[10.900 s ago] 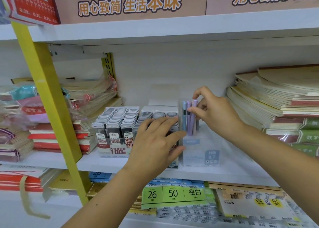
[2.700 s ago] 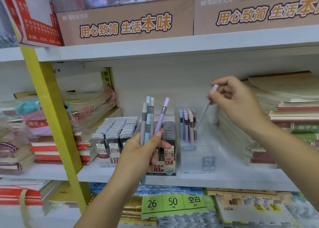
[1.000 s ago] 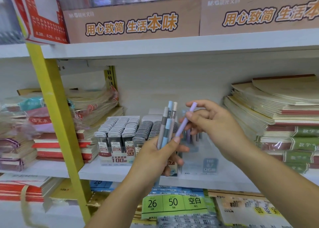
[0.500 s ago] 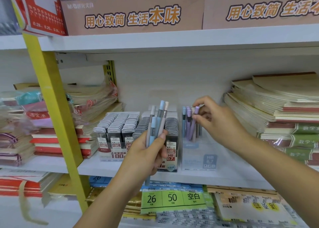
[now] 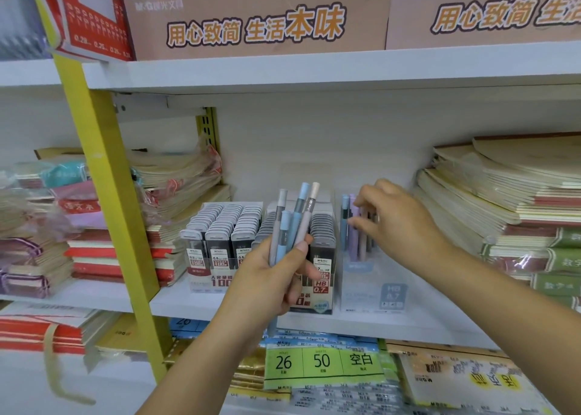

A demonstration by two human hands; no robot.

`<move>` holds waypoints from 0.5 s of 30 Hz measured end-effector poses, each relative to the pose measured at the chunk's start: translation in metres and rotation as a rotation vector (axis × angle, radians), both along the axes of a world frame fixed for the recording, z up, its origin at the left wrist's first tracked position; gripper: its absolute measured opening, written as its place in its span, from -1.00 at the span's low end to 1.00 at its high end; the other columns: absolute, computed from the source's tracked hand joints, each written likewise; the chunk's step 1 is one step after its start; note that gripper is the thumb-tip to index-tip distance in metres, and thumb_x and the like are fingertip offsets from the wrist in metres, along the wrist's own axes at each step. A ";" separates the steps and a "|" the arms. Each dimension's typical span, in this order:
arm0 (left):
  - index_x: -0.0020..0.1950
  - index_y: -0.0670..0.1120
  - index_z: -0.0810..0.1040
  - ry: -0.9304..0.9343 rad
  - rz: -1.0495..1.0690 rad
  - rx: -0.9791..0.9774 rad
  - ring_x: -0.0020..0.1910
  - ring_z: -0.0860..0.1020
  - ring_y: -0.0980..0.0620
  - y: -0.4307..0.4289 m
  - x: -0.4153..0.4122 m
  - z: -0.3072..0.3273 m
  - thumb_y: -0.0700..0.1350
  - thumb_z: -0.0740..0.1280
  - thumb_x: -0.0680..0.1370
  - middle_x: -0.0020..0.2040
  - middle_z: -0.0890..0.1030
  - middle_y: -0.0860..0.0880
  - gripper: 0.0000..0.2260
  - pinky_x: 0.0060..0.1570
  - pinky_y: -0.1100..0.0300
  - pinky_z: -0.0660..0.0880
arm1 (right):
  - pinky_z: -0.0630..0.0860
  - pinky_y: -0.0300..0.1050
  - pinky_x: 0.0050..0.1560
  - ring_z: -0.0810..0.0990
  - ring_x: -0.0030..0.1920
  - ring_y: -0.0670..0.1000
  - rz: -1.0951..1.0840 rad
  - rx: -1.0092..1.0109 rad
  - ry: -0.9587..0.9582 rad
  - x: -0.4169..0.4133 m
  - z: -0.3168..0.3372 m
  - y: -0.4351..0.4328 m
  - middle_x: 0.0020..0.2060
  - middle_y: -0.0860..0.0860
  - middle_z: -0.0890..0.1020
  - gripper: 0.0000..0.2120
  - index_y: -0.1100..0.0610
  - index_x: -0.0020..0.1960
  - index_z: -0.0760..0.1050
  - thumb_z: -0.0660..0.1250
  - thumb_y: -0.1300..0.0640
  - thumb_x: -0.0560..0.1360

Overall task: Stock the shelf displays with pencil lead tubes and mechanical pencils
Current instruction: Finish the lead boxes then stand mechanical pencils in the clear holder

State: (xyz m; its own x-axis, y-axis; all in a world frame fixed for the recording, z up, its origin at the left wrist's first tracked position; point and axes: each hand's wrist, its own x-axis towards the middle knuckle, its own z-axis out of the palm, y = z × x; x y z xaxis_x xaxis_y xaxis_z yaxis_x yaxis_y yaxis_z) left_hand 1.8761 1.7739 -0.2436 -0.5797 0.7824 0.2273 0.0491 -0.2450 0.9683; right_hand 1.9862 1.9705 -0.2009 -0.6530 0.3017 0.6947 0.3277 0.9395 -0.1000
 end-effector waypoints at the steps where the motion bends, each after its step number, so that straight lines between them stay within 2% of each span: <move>1: 0.10 0.07 0.64 -0.012 -0.006 -0.002 -0.53 0.38 0.14 0.000 0.001 0.001 0.00 0.34 0.59 -0.21 0.70 -0.06 -0.87 -0.59 0.34 0.25 | 0.30 -0.15 -0.31 0.44 -0.18 -0.01 -0.057 0.041 -0.033 -0.001 0.001 0.000 -0.14 -0.04 0.46 -0.82 0.05 -0.02 0.48 0.42 0.01 0.48; 3: 0.11 0.03 0.65 -0.027 -0.024 -0.005 -0.52 0.40 0.14 0.000 0.003 0.002 0.00 0.35 0.57 -0.18 0.71 -0.07 -0.84 -0.59 0.35 0.25 | 0.25 -0.18 -0.29 0.39 -0.16 -0.05 -0.105 0.024 -0.051 -0.002 0.004 -0.002 -0.10 -0.04 0.41 -0.83 0.05 0.04 0.54 0.39 0.01 0.51; 5: 0.12 0.03 0.66 -0.041 -0.050 -0.006 -0.51 0.40 0.14 0.001 0.005 0.002 -0.03 0.35 0.59 -0.16 0.72 -0.08 -0.85 -0.59 0.36 0.25 | 0.32 -0.27 -0.23 0.42 -0.16 -0.11 -0.030 -0.091 0.069 0.002 0.007 -0.006 -0.08 -0.06 0.43 -0.80 0.04 0.14 0.56 0.36 0.06 0.54; 7: 0.12 0.04 0.66 -0.046 -0.074 -0.007 -0.50 0.39 0.15 0.002 0.007 0.004 -0.04 0.35 0.59 -0.17 0.72 -0.07 -0.85 -0.58 0.36 0.24 | 0.43 -0.42 -0.16 0.54 -0.15 -0.15 0.174 -0.416 0.245 0.009 0.015 -0.019 -0.09 -0.11 0.55 -0.76 -0.03 0.22 0.53 0.31 0.10 0.56; 9: 0.12 0.04 0.66 -0.044 -0.086 -0.012 -0.50 0.38 0.14 0.005 0.010 0.004 -0.04 0.35 0.59 -0.17 0.72 -0.06 -0.85 -0.58 0.36 0.23 | 0.56 -0.35 -0.12 0.65 -0.11 -0.14 0.429 -0.818 0.259 0.014 0.020 -0.036 -0.10 -0.09 0.69 -0.72 -0.10 0.27 0.47 0.30 0.10 0.57; 10: 0.11 0.05 0.67 -0.038 -0.094 -0.016 -0.50 0.38 0.14 0.007 0.012 0.004 -0.04 0.35 0.59 -0.17 0.72 -0.07 -0.86 -0.58 0.36 0.23 | 0.59 -0.29 -0.12 0.67 -0.11 -0.11 0.507 -0.910 0.232 0.016 0.021 -0.043 -0.10 -0.09 0.71 -0.71 -0.10 0.27 0.46 0.31 0.11 0.57; 12: 0.09 0.05 0.65 -0.017 -0.109 -0.027 -0.50 0.40 0.13 0.010 0.016 0.005 0.00 0.37 0.56 -0.15 0.73 -0.08 -0.86 -0.58 0.36 0.23 | 0.61 -0.21 -0.19 0.70 -0.15 -0.03 0.592 -0.960 0.243 0.017 0.019 -0.052 -0.16 0.00 0.72 -0.73 -0.05 0.20 0.49 0.32 0.21 0.56; 15: 0.13 -0.02 0.58 0.007 -0.099 -0.050 -0.48 0.52 0.11 0.012 0.021 0.006 0.12 0.38 0.47 -0.09 0.75 -0.09 -0.68 -0.59 0.35 0.24 | 0.60 -0.21 -0.33 0.69 -0.28 0.01 0.593 -0.969 0.437 0.026 0.029 -0.047 -0.23 0.11 0.71 -0.78 0.06 0.09 0.50 0.32 0.32 0.53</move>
State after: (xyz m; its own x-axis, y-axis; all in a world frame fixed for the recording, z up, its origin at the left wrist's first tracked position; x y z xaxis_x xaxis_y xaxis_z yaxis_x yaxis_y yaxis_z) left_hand 1.8968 1.7860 -0.2379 -0.4973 0.8466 0.1898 0.0333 -0.2000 0.9792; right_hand 2.0123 1.9230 -0.1721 -0.6329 0.5520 0.5429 -0.3639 0.4068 -0.8379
